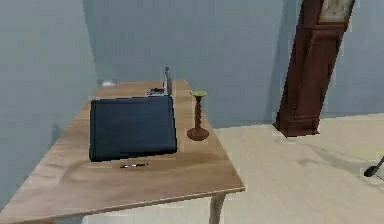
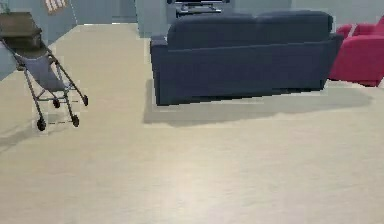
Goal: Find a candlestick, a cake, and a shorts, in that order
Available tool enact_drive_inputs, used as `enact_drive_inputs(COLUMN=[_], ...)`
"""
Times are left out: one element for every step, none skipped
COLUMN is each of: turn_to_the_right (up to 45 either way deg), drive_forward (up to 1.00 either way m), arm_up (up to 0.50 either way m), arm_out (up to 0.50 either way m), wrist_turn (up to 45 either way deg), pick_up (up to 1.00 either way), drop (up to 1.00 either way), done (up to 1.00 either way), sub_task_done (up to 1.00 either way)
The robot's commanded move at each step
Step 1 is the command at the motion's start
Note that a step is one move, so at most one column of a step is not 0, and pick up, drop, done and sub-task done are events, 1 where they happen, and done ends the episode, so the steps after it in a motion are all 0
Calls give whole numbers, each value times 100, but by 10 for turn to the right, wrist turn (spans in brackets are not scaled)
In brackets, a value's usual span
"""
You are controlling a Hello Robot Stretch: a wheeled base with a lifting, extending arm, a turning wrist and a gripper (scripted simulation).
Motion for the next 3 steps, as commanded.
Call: enact_drive_inputs(turn_to_the_right=[0,450,450], drive_forward=[0,0,0], arm_up=[0,0,0], arm_out=[0,0,0], wrist_turn=[0,0,0], pick_up=[0,0,0], drop=[0,0,0], done=[0,0,0], sub_task_done=[100,0,0])
